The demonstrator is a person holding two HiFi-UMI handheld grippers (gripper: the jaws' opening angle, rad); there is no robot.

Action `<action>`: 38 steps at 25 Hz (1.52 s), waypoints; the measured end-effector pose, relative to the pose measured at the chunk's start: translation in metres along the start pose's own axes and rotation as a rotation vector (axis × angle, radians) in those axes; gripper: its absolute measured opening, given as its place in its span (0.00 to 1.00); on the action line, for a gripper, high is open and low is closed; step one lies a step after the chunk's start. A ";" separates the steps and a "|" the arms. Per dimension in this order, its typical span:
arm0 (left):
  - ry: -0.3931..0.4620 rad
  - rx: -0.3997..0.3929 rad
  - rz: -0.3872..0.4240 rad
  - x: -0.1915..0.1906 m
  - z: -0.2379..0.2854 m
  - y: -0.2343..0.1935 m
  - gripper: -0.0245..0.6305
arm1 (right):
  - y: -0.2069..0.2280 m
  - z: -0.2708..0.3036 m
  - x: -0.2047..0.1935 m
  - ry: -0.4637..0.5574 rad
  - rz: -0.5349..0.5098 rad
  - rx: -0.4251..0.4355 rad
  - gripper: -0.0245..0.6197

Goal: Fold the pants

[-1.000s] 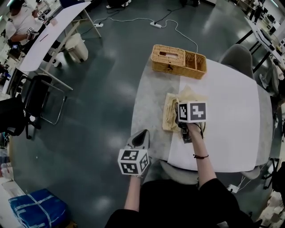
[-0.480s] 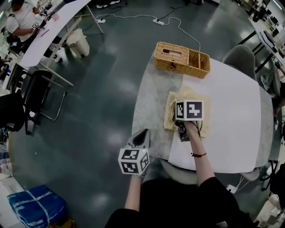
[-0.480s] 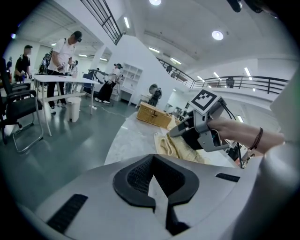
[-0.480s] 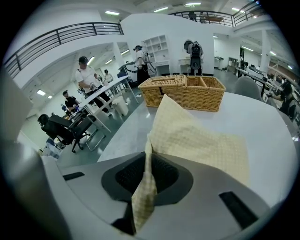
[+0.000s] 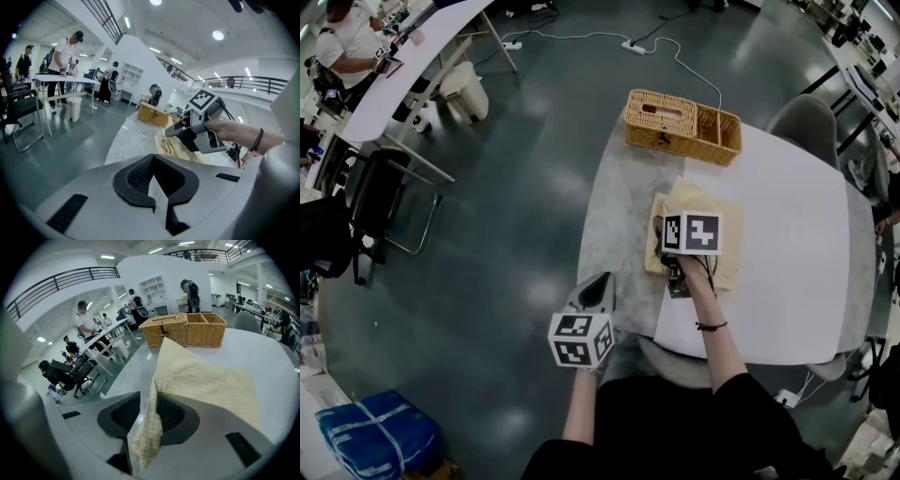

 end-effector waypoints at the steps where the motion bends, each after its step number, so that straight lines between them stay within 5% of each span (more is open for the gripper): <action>1: 0.000 -0.001 0.000 0.000 0.000 0.000 0.05 | 0.000 0.000 0.000 0.010 0.004 -0.012 0.19; 13: 0.011 0.001 0.015 0.002 -0.007 0.008 0.05 | -0.010 -0.012 0.002 0.154 -0.020 -0.046 0.33; 19: 0.032 0.002 0.043 0.012 -0.011 0.018 0.05 | -0.010 -0.036 0.004 0.266 0.014 0.116 0.32; 27: 0.071 -0.023 0.106 0.030 -0.014 0.057 0.05 | 0.005 -0.084 -0.007 0.314 -0.082 0.289 0.09; 34: 0.156 -0.038 0.167 0.048 -0.024 0.096 0.05 | 0.029 -0.139 -0.028 0.426 -0.087 0.436 0.07; 38: 0.226 -0.035 0.199 0.062 -0.033 0.117 0.05 | 0.041 -0.175 -0.038 0.513 -0.092 0.448 0.06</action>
Point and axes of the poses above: the fingertips, and each gripper's own axes: z forward along the fingers, y to its right, x out of its top, the point moved 6 cm from there along -z, backward along the fingers, and after that the axes turned 5 degrees about x, right-handed, at the moved point
